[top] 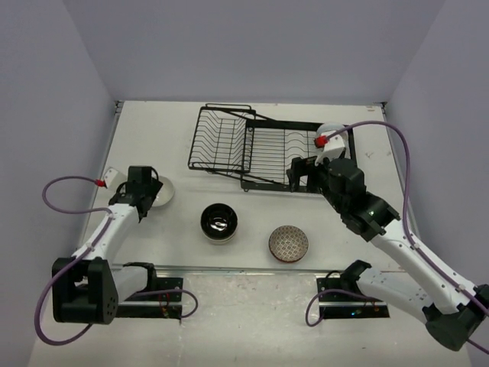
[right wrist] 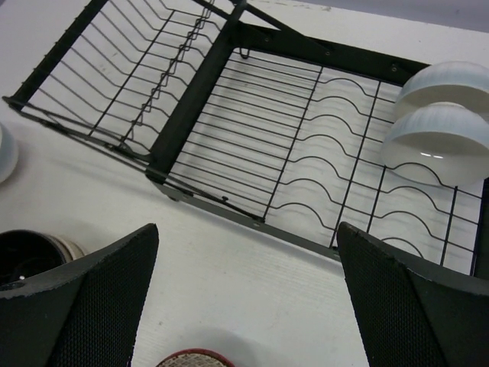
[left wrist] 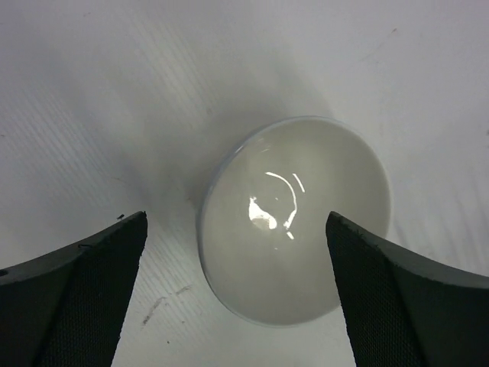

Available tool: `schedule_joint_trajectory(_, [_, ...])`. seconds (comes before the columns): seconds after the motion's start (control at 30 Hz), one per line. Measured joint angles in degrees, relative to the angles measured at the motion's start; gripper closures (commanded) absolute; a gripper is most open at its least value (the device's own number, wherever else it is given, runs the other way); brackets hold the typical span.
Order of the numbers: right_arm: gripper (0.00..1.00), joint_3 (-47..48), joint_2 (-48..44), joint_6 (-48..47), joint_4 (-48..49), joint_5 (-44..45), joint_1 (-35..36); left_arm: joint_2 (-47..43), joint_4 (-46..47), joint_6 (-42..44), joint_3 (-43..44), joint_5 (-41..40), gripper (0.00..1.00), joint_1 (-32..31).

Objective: Unload the bowls from the dish rack

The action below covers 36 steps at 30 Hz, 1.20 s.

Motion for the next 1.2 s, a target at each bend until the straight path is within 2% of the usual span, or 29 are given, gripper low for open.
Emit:
schedule_joint_trajectory(0.2, [0.01, -0.17, 3.1, 4.15, 0.55, -2.34, -7.72, -9.73, -3.06, 2.54, 4.26, 2.62, 0.0, 0.0])
schedule_joint_trajectory(0.33, [0.01, -3.39, 3.21, 11.56, 4.07, -6.95, -15.3, -16.52, -4.7, 7.58, 10.8, 6.19, 0.0, 0.0])
schedule_joint_trajectory(0.57, [0.01, -11.78, 5.92, 31.8, 17.73, -12.59, -32.63, -25.24, -4.46, 25.46, 19.89, 24.5, 0.0, -2.36])
schedule_joint_trajectory(0.77, [0.02, -17.38, 17.64, 50.45, 33.99, -20.33, -42.36, -35.85, -7.61, 33.92, 17.9, 20.24, 0.0, -12.28])
schedule_joint_trajectory(0.87, [0.04, -17.81, 22.88, 55.82, 40.94, -21.62, -43.08, -42.42, -6.82, 35.65, 13.22, 16.44, 0.0, -14.45])
schedule_joint_trajectory(0.97, [0.07, -17.81, 28.41, 59.47, 49.51, -22.08, -43.06, -42.75, -7.52, 36.61, 9.81, 13.99, 0.0, -14.86])
schedule_joint_trajectory(1.07, [0.15, -17.62, 33.92, 61.86, 55.71, -22.27, -43.1, -41.57, -7.67, 37.07, 8.81, 12.35, 0.0, -15.87])
schedule_joint_trajectory(1.17, [0.26, -17.18, 39.41, 64.98, 60.48, -23.12, -43.12, -41.88, -7.48, 37.46, 8.66, 11.63, 0.0, -17.14])
schedule_joint_trajectory(1.2, [0.36, -17.16, 41.16, 66.1, 62.16, -23.23, -43.12, -42.05, -7.43, 37.51, 8.68, 11.37, 0.0, -17.46])
